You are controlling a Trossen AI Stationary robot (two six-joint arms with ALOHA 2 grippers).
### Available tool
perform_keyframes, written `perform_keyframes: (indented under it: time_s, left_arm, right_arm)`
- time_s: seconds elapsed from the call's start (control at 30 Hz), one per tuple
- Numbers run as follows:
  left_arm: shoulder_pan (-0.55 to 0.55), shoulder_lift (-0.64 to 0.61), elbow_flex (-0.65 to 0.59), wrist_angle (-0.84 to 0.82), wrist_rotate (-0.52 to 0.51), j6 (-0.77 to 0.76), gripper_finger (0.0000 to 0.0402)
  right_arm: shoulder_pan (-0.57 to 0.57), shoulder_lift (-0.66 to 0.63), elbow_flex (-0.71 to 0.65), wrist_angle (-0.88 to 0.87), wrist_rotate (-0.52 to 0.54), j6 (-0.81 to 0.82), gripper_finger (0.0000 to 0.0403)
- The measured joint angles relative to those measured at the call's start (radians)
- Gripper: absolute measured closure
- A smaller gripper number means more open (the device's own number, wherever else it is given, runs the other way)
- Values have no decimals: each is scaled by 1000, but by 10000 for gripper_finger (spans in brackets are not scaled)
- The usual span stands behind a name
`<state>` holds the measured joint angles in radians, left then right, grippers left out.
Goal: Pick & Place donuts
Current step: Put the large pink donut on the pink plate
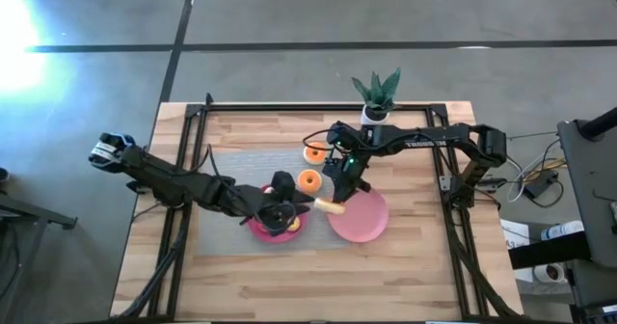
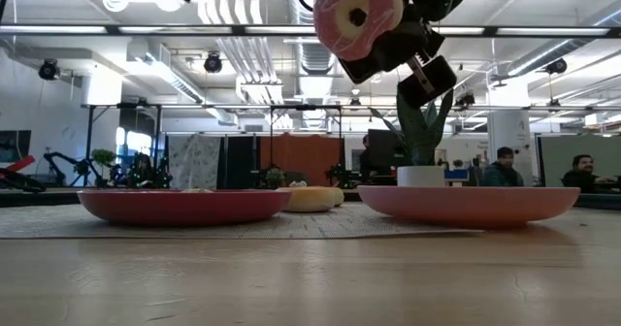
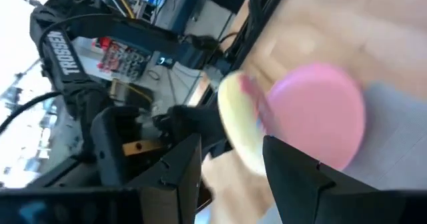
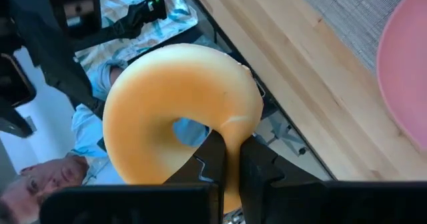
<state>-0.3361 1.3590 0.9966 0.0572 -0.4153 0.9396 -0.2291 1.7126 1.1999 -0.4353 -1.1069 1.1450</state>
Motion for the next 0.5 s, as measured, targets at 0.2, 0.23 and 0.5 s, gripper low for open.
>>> perform_keyframes:
  time_s: [0.2, 0.23, 0.5]
  left_arm:
    - [1, 0, 0, -5, 60, -152, 266]
    - [4, 0, 0, -5, 62, -176, 266]
    - [36, 44, 9, 0, 94, -286, 266]
  right_arm:
    - [0, 0, -2, -1, 38, 1, 390]
    - [2, 0, -2, -1, 44, 4, 390]
    - [2, 0, -2, -1, 90, 6, 390]
